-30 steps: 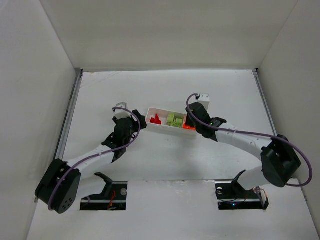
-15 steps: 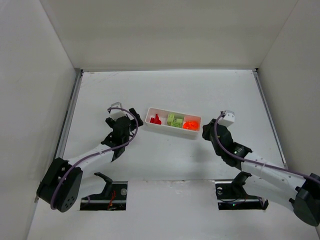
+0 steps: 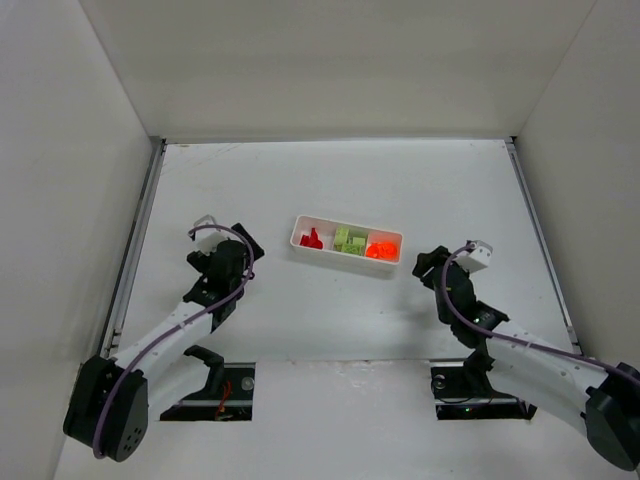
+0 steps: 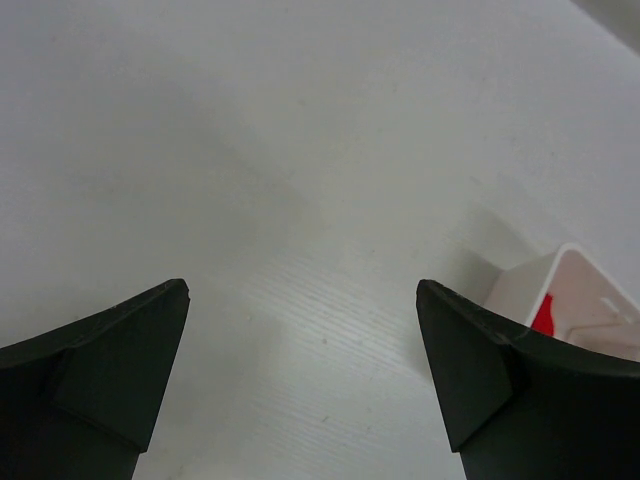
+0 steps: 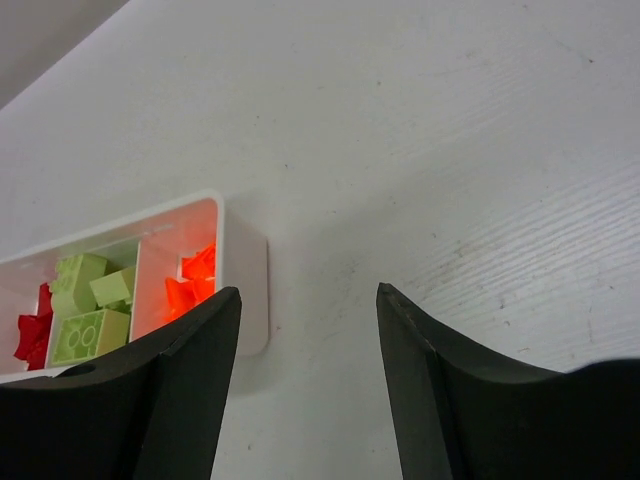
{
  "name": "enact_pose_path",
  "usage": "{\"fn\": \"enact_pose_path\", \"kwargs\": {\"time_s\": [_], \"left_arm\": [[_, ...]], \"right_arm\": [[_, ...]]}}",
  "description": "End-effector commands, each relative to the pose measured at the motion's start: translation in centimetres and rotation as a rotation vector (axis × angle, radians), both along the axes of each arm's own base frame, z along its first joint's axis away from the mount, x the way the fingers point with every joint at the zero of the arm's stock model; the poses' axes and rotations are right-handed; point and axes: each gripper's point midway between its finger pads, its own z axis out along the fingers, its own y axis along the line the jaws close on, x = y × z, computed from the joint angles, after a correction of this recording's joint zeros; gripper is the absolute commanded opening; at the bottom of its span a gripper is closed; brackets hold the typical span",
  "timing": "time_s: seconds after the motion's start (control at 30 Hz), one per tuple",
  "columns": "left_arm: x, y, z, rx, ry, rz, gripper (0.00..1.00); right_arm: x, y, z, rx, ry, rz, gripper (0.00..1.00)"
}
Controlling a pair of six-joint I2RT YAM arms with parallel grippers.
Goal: Sort the legos into containers by color
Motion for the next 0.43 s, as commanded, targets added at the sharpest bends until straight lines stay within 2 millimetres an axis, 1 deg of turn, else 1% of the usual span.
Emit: {"fn": "enact_pose_path", "kwargs": {"time_s": [0.0, 0.1, 0.3, 0.4], "left_arm": [[-1.2, 0.9, -0.9, 0.007, 0.094, 0.048, 1.0], [-1.8, 0.5, -1.4, -0.008, 0.141, 0.032, 1.0], [-1.9, 0.2, -0.5, -0.022, 0.129, 0.008, 1.0], [-2.0, 0.1, -1.2, -0.008, 0.167, 0.003, 1.0]], "right_arm": [[1.0, 0.0, 1.7, 0.034, -0.066, -0.028, 0.64], [1.3, 0.0, 1.3, 0.029, -0.046, -0.027, 0.65], [1.4, 0.2, 0.7, 0.015, -0.026, -0.029, 0.67], [1.4, 0.3, 0.8, 0.027, -0.033, -0.03, 0.68]]}}
